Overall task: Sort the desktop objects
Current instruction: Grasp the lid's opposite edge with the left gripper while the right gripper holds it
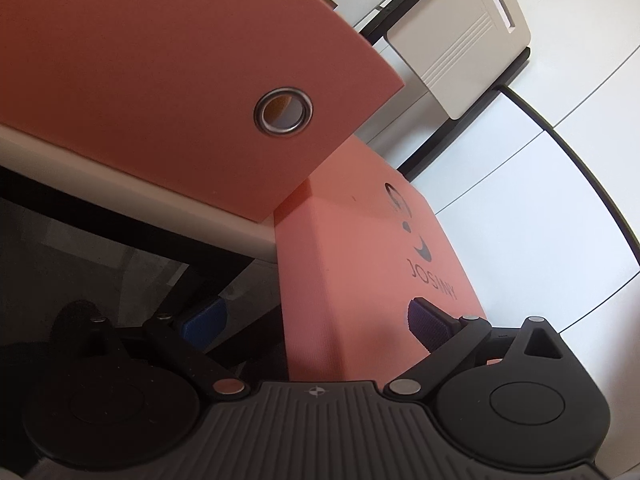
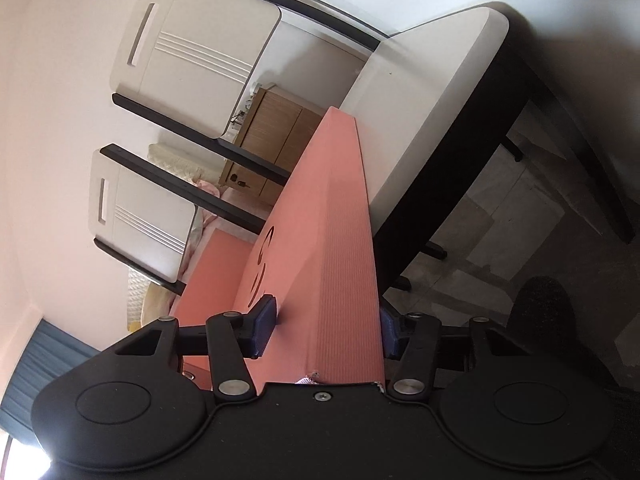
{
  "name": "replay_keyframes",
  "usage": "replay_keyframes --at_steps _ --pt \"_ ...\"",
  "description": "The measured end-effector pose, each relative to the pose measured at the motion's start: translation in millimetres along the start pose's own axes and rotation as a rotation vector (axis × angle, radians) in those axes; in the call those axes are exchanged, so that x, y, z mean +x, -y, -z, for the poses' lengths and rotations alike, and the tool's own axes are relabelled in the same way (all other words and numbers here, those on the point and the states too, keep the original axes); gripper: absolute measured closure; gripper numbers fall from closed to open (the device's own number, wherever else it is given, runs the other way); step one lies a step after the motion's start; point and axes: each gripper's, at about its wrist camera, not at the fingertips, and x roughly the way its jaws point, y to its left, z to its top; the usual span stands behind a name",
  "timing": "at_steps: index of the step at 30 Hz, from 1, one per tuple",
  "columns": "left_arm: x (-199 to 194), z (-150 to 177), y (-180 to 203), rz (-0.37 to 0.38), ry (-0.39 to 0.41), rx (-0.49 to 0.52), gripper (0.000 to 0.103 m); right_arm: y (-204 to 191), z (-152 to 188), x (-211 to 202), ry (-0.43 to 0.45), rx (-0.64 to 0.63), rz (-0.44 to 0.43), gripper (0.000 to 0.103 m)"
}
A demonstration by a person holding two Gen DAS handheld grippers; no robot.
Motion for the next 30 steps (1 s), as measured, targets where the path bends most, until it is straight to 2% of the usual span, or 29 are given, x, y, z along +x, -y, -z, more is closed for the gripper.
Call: replay_keyframes --at_steps 1,3,10,14,17,21,22,26,30 --pt "-1.0 1.5 -0.8 0.001 0.001 -0.01 0.004 -1.5 -1.3 0.4 0.006 -0.013 0.005 0.045" --pt "-4.0 4.5 -2.1 0.012 0.009 -0.025 0.004 -3.3 -6.5 2.7 0.006 -0.028 0.024 0.03" --pt "-2.1 6.7 -3.4 0.032 0.006 -0.033 0.004 -9.9 -27.0 17.3 -0.011 -0.096 0.038 0.03" --pt "3.1 5.7 -7.2 0.051 -0.005 -0.062 0.004 -2.1 -40.0 26.3 0.0 -0.073 0.052 0.03" --pt "5.2 6.2 -8.6 0.061 -0.011 -0.061 0.004 0.1 -46.0 35.7 -0.031 -0.083 0.04 0.031" --pt "7.1 7.4 -6.3 0.068 -0.013 -0.035 0.005 0.9 -47.8 40.5 -0.051 -0.081 0.006 0.045" --pt "6.9 8.2 -5.3 0.064 -0.01 -0.022 0.005 0.0 -47.1 40.8 -0.059 -0.083 0.002 0.044" --pt "4.0 11.3 0.9 0.072 -0.002 0.024 0.016 -5.7 -42.0 41.4 -0.086 -0.102 -0.005 0.045" --pt "-2.8 10.9 0.4 0.097 0.011 0.012 0.018 -15.4 -36.8 31.3 -0.059 -0.137 -0.022 0.047"
